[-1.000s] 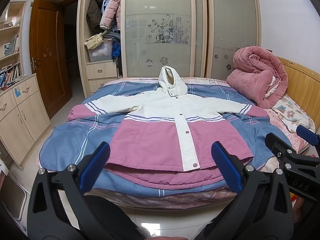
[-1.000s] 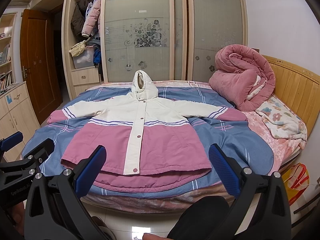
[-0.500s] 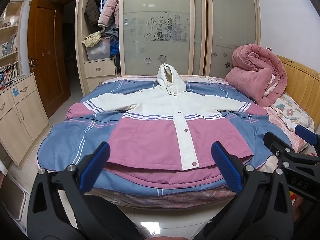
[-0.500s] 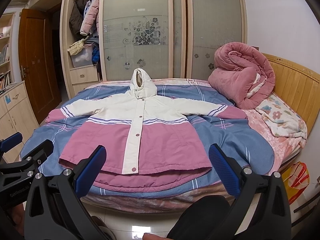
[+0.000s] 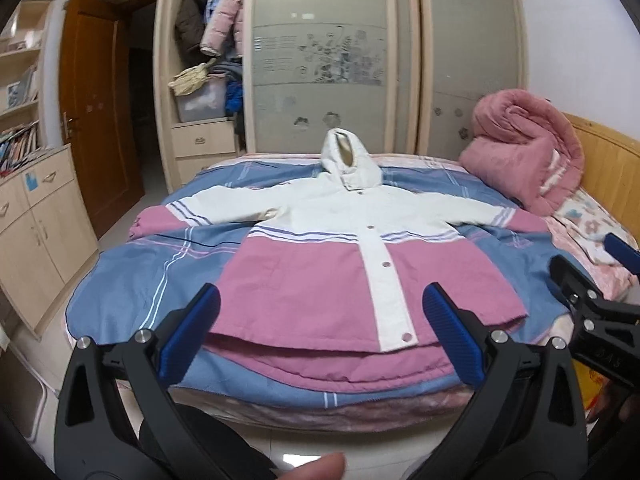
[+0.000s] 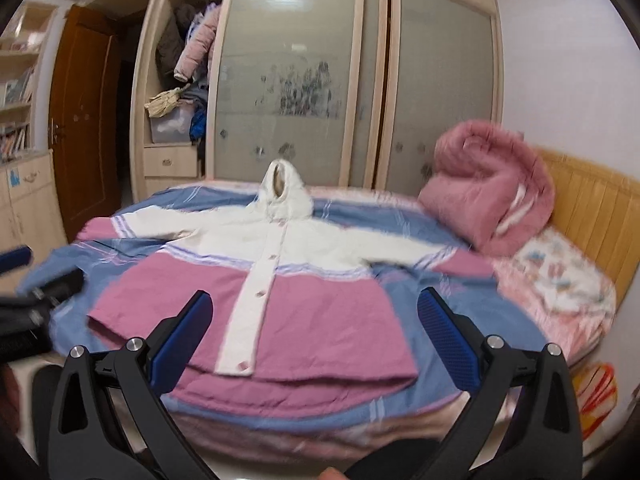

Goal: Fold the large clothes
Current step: 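Reach the right gripper to the pink sleeve cuff and grasp it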

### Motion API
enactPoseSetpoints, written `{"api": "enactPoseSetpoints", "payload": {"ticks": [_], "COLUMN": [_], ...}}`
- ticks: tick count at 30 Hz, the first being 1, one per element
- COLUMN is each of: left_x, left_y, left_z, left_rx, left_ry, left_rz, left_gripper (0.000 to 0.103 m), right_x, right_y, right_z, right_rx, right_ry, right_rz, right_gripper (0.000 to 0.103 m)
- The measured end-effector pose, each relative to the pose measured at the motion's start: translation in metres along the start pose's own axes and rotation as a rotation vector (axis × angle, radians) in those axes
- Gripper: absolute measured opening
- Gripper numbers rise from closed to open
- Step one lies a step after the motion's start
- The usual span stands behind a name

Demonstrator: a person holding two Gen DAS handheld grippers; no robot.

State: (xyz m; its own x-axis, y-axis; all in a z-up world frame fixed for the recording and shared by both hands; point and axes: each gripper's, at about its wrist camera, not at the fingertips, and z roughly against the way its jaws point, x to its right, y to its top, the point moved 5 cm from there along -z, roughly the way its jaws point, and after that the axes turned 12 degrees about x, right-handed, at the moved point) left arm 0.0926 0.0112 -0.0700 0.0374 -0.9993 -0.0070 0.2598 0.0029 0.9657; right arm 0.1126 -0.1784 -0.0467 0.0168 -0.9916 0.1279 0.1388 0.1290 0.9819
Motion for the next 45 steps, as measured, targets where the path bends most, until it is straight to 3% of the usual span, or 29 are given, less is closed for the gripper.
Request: {"api": "enactPoseSetpoints", "payload": {"ticks": [3,8,12,16,18,23,28,30,34,37,39,42,45], "left_x": [-0.007,-0.016,-0.024,-0.023,-0.023,-0.006,0.028,0.039,0.041,0.046,0.047,0.046,0.039], "left_y": [-0.007,-0.01,-0.011,-0.007,0.003,0.049,0.107,0.118,0.098,0.085,0.081,0.077,0.075], "left_z": [-0.013,-0.029,-0.047,-0.068,-0.078,-0.1,-0.12,-0.128,-0.152,-0.176,-0.183,-0.19,-0.199], "left_rx": [0.006,0.071,0.103,0.135,0.16,0.2,0.195,0.205,0.2,0.142,0.152,0.171,0.152], "left_ry": [0.036,-0.004,0.009,-0.028,-0.043,-0.121,-0.288,-0.31,-0.233,-0.247,-0.223,-0.174,-0.183], "left_rz": [-0.014,0.013,0.043,0.07,0.111,0.105,0.06,0.038,0.04,0.046,0.007,-0.045,-0.015], "left_gripper": [0.101,0.101,0.101,0.101,0.101,0.101,0.101,0.101,0.101,0.101,0.101,0.101,0.101], "right_x": [0.009,0.032,0.033,0.046,0.054,0.076,0.087,0.093,0.117,0.143,0.164,0.208,0.263], "right_y": [-0.013,-0.023,-0.022,-0.018,-0.015,-0.003,0.006,0.01,0.013,0.015,0.014,0.002,-0.024], "right_z": [-0.012,-0.032,-0.049,-0.066,-0.073,-0.093,-0.115,-0.122,-0.145,-0.172,-0.192,-0.23,-0.271], "right_rx": [0.011,0.02,0.021,0.03,0.02,-0.001,-0.034,-0.028,-0.049,-0.077,-0.1,-0.165,-0.226], "right_ry": [-0.036,-0.056,0.024,-0.023,-0.027,-0.043,-0.029,-0.041,-0.037,-0.037,-0.024,-0.032,-0.051], "right_rz": [0.014,-0.099,-0.082,-0.068,-0.088,-0.153,-0.115,-0.111,-0.186,-0.267,-0.328,-0.45,-0.578], "right_gripper": [0.102,0.102,0.102,0.102,0.102,0.102,0.102,0.102,0.102,0.102,0.102,0.102,0.102]}}
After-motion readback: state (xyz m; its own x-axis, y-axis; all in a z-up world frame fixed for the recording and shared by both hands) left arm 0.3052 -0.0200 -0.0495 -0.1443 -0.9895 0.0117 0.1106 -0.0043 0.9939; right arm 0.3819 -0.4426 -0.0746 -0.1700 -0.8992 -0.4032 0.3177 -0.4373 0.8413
